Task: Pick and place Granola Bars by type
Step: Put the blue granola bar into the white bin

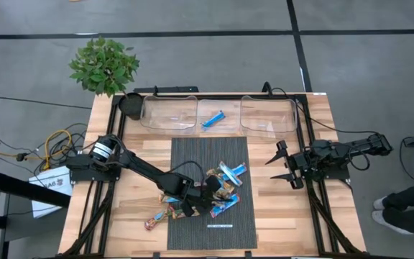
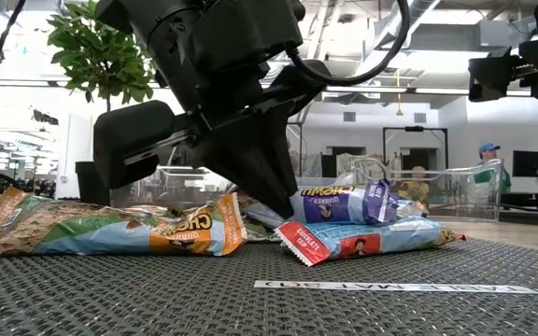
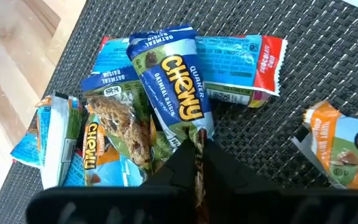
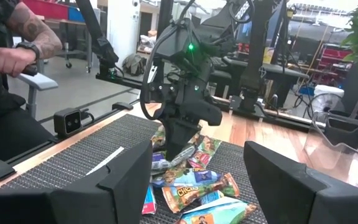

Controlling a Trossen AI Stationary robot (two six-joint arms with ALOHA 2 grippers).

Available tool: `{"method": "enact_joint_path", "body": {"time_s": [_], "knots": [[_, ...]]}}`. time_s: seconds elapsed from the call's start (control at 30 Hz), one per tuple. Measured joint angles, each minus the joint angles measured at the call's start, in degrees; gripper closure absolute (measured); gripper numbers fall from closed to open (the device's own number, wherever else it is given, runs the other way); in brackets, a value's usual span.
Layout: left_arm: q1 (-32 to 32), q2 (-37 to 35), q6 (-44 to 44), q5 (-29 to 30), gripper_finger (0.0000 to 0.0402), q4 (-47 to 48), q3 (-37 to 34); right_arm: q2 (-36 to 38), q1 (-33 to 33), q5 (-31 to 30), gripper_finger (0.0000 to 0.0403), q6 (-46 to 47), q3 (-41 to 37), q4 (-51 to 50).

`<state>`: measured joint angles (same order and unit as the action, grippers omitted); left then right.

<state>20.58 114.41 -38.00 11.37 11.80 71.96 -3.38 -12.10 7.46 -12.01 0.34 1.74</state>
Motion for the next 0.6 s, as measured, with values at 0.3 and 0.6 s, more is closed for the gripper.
{"method": "enact_joint_path", "body": {"time_s": [0.3,0.6], "knots": [[0.04,0.0,0.2,3.05,0.0382,-2.1,0.46,0.0,0.0,0.0,0.0154,0.0,0.0,0.0],[0.06,0.0,-0.96,7.42,0.0395,-2.15,4.99,0.0,-0.02,0.0,0.0154,-0.02,0.0,0.0]]}}
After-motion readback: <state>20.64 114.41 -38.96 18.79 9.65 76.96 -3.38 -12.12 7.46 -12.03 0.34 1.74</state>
